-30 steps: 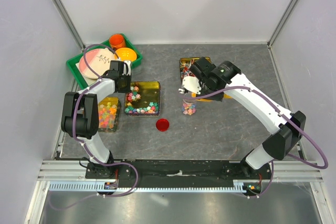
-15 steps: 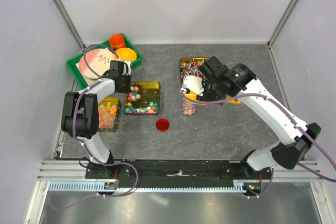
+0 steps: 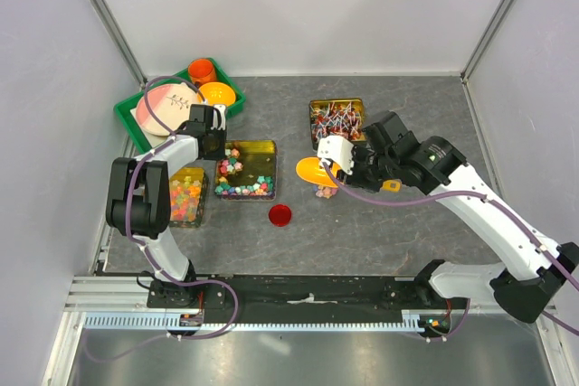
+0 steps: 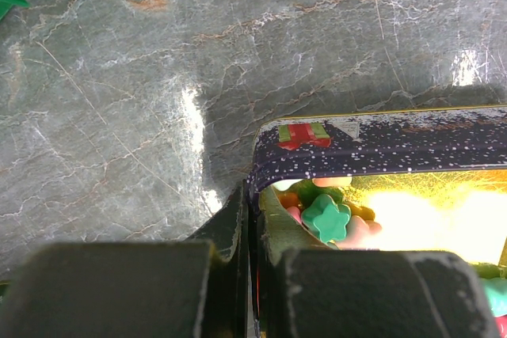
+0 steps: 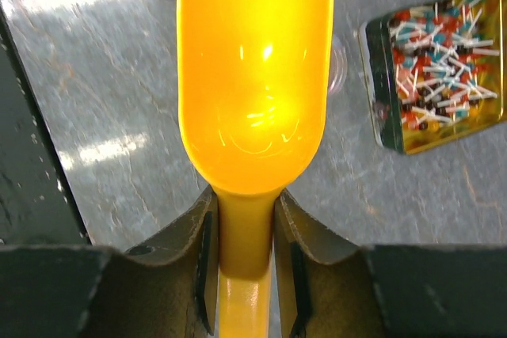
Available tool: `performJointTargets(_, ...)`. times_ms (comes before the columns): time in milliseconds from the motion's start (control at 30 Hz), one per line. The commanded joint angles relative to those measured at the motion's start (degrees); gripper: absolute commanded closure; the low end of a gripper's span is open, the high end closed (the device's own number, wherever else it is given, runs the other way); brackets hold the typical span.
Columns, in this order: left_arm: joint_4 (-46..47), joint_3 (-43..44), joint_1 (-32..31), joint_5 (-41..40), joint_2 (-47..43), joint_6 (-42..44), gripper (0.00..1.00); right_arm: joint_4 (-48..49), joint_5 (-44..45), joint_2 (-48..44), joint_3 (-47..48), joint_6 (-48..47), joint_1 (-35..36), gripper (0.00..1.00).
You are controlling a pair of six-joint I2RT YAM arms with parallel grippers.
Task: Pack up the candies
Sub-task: Scoop the fake candies from the storage box.
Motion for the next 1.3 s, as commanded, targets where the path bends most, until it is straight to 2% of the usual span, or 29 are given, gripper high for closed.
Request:
performJointTargets(0,1.71,1.22,0.46,2.77,0.41,1.08,0.99,7.22,-6.28,0.36,-1.28,2.75,-0.23,1.0)
performJointTargets(300,1.53,1.48,0.46,3.12,0.41,1.08,0.99,7.49,-10.94,1.94,-1.19,3.81,-1.2,1.0)
performJointTargets(500,1.18,2.1,0.46,2.95,2.35,1.08,0.98,12.14,-12.97,1.24,-8.57,3.81,-1.12,1.0)
performJointTargets(633,1.27,1.92,0.46,2.86,1.82,1.43,0.98,16.1,-10.51,1.15,-10.96,4.43,-1.03,1.0)
performJointTargets(867,1.8,1.4,0.46,4.35,1.03,1.78,0.98,16.71,-1.99,4.83,-2.96,8.03,-0.77,1.0)
performJointTargets(967,1.88,1.22,0.46,3.91,0.59,1.78,0.99,14.18,3.18,7.99,2.66,8.56,0.9,1.0)
performJointTargets(1133,2.06,1.48,0.46,3.83,2.26,1.52,0.98,13.46,4.96,11.96,10.3,11.54,1.87,1.0)
performJointTargets(1267,2.32,1.48,0.46,3.47,2.09,1.52,0.98,9.26,8.03,19.06,17.25,13.48,4.5,1.0)
